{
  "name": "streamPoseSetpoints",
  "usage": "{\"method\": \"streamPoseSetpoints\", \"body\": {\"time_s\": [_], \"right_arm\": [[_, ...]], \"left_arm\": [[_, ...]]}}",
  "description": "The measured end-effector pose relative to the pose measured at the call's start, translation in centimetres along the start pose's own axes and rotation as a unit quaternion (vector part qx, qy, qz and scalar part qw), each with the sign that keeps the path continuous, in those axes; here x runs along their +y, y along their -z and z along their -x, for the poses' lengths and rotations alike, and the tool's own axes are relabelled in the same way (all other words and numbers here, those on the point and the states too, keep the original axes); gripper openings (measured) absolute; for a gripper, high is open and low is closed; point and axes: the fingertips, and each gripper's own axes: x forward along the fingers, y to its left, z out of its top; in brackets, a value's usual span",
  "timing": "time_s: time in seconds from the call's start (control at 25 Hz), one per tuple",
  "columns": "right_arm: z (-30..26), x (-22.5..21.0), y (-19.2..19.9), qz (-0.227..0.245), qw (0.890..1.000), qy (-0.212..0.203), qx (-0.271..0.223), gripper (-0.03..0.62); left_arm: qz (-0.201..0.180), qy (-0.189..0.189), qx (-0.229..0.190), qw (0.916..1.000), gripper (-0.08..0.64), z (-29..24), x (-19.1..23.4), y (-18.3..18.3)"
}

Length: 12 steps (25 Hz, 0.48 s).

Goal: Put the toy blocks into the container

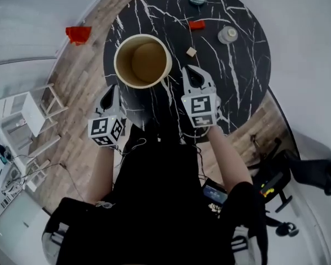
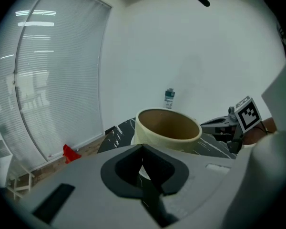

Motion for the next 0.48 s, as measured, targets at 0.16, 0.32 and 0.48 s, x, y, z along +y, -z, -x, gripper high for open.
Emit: {"method": "streamPoseSetpoints", "body": {"time_s": [0.16,0.32,0.48], "right_arm": [[-1.5,-1.0,1.8,0.002,1.0,-0.005,0.017,-0.003],[-3.0,-1.8,3.1,0.007,0.999,-0.005,0.032,-0.003],[-4.1,-2.4,3.8,0.018,0.999,0.004,0.04,-0.002]], "left_arm": [[0.018,-0.006,0.02,0.9996,0.0,-0.5,-1.0,2.5],[0.03,-0.009,0.035,0.9989,0.0,-1.0,-1.4,4.1],[0.033,-0.008,0.045,0.9984,0.0,-1.5,-1.0,5.0]]}}
